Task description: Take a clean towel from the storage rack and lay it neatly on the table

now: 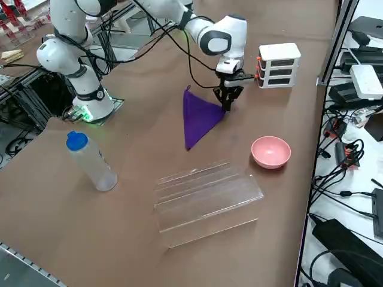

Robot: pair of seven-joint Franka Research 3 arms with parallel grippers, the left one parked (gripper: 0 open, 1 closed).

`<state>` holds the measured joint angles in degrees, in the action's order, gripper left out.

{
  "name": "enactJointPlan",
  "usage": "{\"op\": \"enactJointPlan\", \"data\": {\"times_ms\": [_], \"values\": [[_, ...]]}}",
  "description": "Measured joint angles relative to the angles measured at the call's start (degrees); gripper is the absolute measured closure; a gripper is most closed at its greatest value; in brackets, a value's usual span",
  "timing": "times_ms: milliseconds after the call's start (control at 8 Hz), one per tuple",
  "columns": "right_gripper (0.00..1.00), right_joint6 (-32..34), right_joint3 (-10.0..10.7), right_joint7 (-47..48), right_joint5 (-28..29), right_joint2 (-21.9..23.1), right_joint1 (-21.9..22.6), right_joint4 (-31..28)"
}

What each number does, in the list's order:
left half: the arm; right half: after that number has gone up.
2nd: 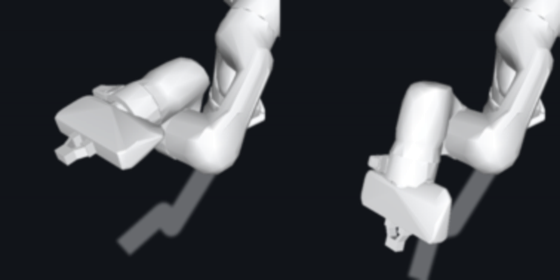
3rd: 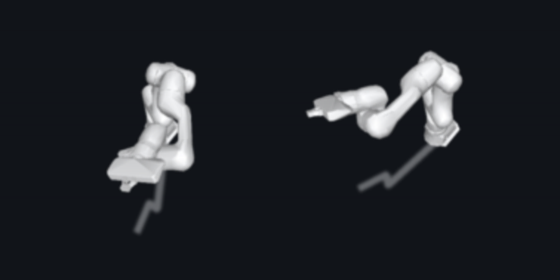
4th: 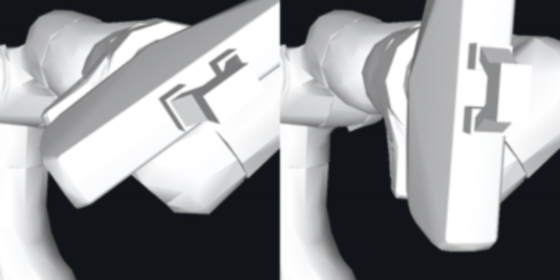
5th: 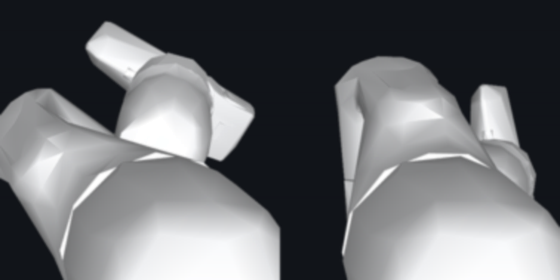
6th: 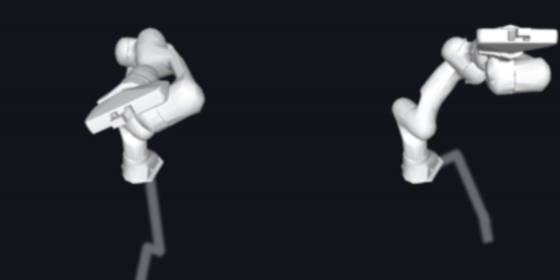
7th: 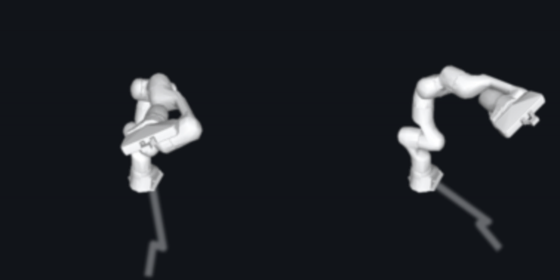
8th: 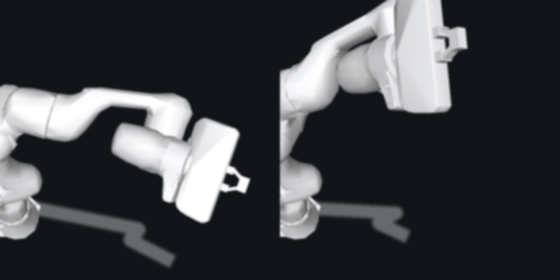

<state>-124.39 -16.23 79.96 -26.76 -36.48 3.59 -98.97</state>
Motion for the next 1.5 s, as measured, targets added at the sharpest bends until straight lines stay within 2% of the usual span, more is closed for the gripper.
{"op": "enactJointPlan", "data": {"times_ms": [250, 625, 875, 1125, 1500], "values": [[0.98, 7.67, -0.30, -4.02, 0.01, 0.57, 0.00, 0.05], [0.98, 15.74, -1.10, -12.81, 0.22, 1.51, 0.05, -0.65], [0.98, 22.23, -1.09, -21.58, 0.28, 4.42, -0.79, -2.92], [0.98, 25.74, -1.08, -29.72, 1.63, 9.33, -3.06, -7.94], [0.98, 26.22, -1.06, -39.68, 4.22, 16.82, -7.13, -18.34]]}}
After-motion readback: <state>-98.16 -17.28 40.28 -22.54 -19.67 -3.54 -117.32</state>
